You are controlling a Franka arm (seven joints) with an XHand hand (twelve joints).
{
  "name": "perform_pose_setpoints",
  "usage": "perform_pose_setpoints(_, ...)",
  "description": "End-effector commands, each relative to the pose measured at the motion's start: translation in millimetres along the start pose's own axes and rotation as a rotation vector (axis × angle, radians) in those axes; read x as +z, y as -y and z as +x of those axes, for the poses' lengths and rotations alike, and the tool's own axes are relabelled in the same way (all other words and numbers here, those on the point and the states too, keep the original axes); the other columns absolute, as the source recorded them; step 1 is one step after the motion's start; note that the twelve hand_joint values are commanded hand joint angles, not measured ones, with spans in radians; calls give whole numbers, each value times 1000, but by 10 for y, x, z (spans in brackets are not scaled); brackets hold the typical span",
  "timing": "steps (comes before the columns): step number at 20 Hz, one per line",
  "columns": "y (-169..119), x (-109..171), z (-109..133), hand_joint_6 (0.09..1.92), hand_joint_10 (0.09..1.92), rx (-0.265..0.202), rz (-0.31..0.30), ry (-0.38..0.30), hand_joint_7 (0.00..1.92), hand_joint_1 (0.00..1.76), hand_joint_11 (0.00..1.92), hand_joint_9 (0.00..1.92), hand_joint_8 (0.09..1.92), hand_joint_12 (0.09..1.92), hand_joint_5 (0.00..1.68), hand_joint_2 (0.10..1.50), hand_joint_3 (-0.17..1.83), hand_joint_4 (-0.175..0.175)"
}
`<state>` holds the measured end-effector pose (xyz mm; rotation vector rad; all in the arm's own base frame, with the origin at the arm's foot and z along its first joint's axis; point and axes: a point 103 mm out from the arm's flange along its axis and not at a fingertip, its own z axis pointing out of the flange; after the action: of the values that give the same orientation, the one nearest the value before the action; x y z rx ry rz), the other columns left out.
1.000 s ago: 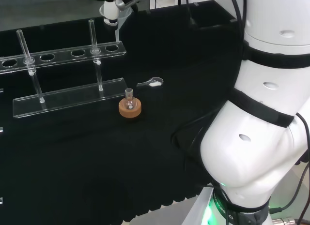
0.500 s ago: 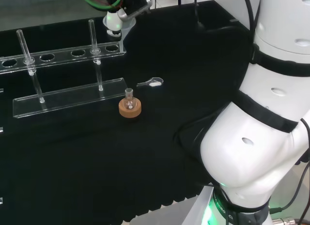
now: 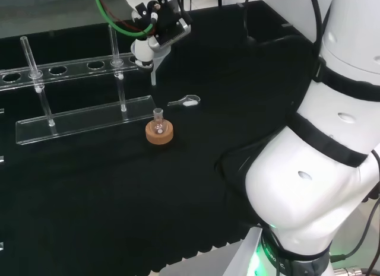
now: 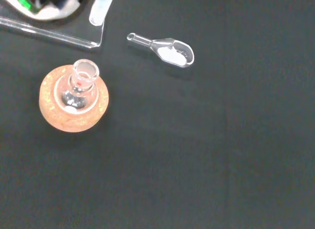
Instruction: Place the funnel on the round-bottom flask.
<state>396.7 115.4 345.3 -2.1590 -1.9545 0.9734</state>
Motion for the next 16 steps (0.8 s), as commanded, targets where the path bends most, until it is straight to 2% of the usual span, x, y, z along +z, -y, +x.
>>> perform_pose_setpoints(1, -202, 225, 253, 843, 399, -8, 32, 40, 722, 947, 684, 1105, 673, 1241, 719, 713, 831, -46)
perform_pose_setpoints(9, -436, 442, 345, 843, 402, -37, 69, 34, 719, 950, 686, 1103, 675, 1239, 718, 708, 835, -46)
perform_pose_setpoints(16, -541, 547, 340, 843, 406, -37, 90, 32, 718, 951, 687, 1101, 677, 1238, 717, 705, 838, -46)
